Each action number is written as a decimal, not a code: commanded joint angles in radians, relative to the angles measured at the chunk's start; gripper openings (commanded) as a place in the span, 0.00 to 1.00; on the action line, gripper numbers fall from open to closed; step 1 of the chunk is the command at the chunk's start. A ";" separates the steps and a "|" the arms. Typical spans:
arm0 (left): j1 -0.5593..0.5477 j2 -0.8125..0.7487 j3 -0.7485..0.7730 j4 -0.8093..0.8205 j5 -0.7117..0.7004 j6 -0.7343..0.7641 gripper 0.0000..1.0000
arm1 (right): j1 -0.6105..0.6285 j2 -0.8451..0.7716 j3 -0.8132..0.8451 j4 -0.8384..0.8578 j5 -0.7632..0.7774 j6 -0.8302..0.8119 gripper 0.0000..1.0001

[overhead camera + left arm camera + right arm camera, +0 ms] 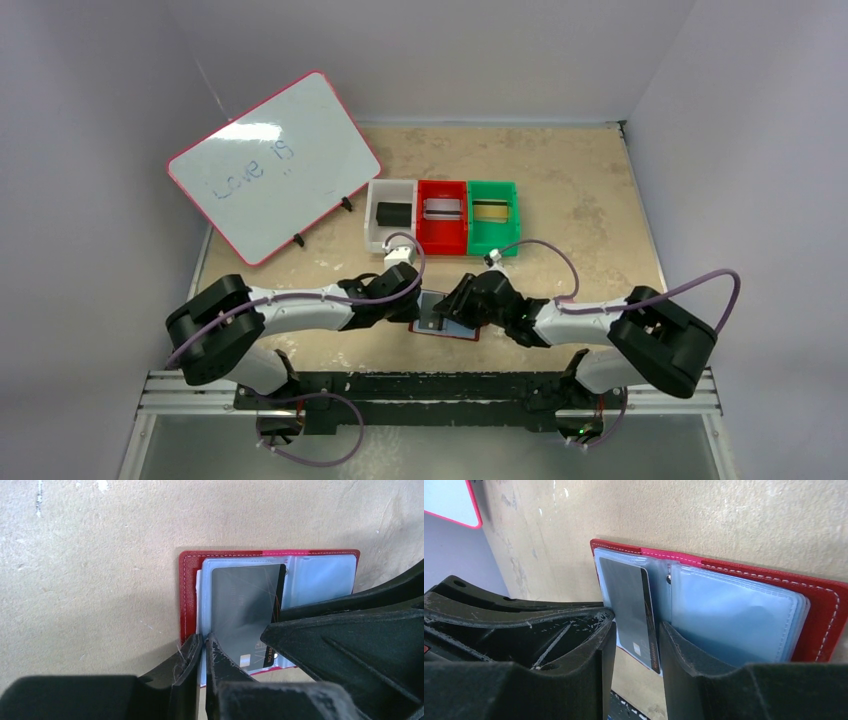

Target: Take the credit cards out of the card holder

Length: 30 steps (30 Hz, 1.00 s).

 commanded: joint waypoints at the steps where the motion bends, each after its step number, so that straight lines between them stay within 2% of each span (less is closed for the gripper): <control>1: -0.024 0.034 0.013 0.008 -0.013 -0.016 0.03 | -0.006 -0.029 -0.030 -0.045 0.036 0.011 0.40; 5: -0.035 0.055 0.014 0.008 -0.021 -0.022 0.00 | -0.015 -0.044 -0.065 0.025 0.010 0.020 0.32; 9: -0.039 0.072 0.017 0.004 -0.026 -0.033 0.00 | -0.029 -0.047 -0.098 0.095 -0.019 0.028 0.20; 11: -0.041 0.075 0.018 -0.001 -0.036 -0.040 0.00 | -0.031 -0.055 -0.104 0.097 -0.019 0.027 0.10; 15: -0.041 0.073 0.022 -0.030 -0.076 -0.052 0.00 | -0.035 -0.088 -0.120 0.092 -0.010 0.027 0.00; 30: -0.041 0.059 0.050 -0.124 -0.192 -0.077 0.00 | -0.042 -0.172 -0.153 0.007 0.017 0.020 0.00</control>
